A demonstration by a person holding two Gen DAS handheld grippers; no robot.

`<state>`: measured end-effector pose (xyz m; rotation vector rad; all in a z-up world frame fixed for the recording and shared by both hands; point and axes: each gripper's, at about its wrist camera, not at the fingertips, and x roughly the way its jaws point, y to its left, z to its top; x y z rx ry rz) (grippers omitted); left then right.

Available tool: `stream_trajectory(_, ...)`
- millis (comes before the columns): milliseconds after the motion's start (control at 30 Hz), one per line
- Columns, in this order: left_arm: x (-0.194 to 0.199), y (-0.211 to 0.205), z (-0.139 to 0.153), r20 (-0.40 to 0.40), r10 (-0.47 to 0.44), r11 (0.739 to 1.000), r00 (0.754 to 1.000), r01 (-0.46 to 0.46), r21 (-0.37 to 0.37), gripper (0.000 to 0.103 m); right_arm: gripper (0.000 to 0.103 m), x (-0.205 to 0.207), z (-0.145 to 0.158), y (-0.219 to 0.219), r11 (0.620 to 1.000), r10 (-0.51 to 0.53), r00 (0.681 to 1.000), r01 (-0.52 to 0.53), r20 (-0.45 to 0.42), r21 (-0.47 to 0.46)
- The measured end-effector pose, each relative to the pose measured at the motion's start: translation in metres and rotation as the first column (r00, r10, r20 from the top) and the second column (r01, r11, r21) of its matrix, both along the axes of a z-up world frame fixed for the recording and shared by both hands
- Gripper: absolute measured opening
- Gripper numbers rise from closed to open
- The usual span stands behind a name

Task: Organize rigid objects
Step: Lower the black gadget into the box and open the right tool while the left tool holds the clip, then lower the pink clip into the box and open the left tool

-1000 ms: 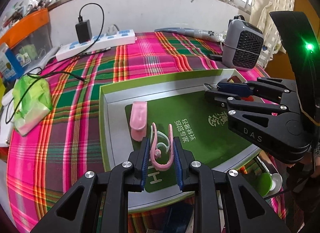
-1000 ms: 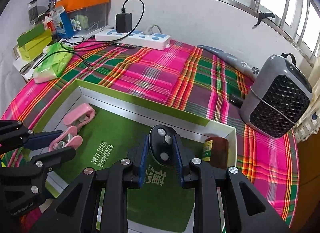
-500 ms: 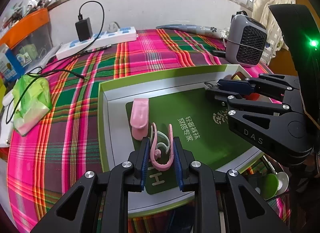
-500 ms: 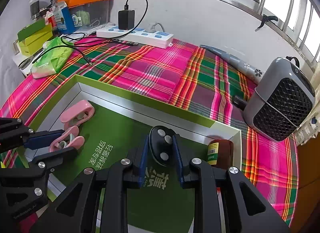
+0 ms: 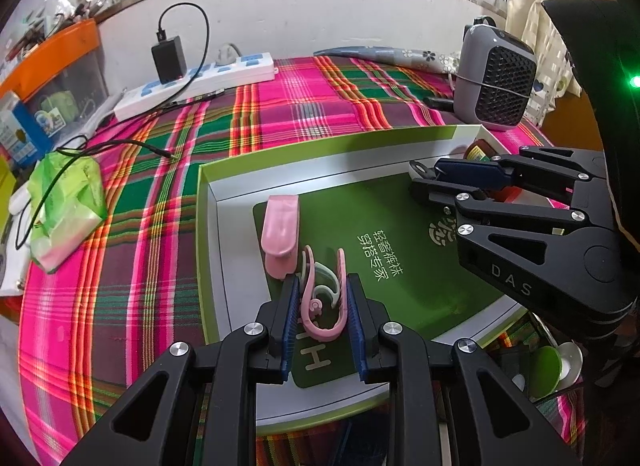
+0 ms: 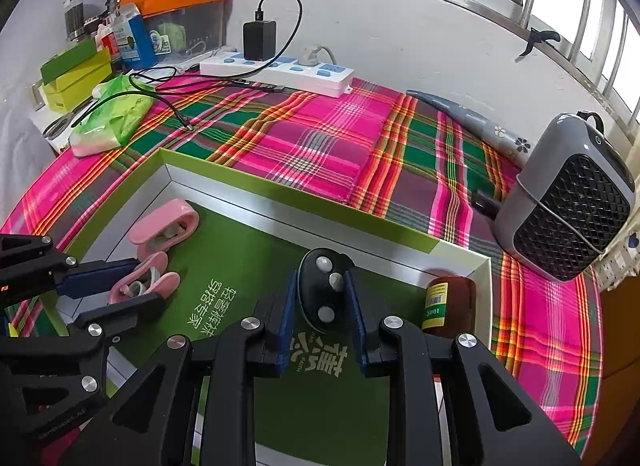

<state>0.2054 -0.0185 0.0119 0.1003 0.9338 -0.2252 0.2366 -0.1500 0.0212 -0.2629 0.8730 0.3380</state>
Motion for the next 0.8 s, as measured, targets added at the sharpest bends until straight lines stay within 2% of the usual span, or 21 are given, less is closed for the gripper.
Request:
stream_trajectory(500, -0.0043, 0.002, 0.0026, -0.001, 0.015, 1.0, 1.0, -0.015, 0.006, 0.026, 0.032, -0.0041, 0.0003, -0.0007, 0.999, 0.003, 1.0, -0.003, -0.009, 0.039)
stream_trajectory(667, -0.0076, 0.0024, 0.004, 0.004, 0.019, 1.0, 1.0, -0.019, 0.012, 0.028, 0.046, -0.0072, 0.0028, -0.001, 0.999, -0.001, 1.0, 0.001, 0.001, 0.047)
stream_trajectory(800, -0.0097, 0.004, 0.0062, 0.01, 0.023, 1.0, 1.0, -0.023, 0.006, 0.029, 0.046, -0.0096, 0.0047, -0.0008, 0.999, -0.001, 1.0, 0.001, 0.005, 0.052)
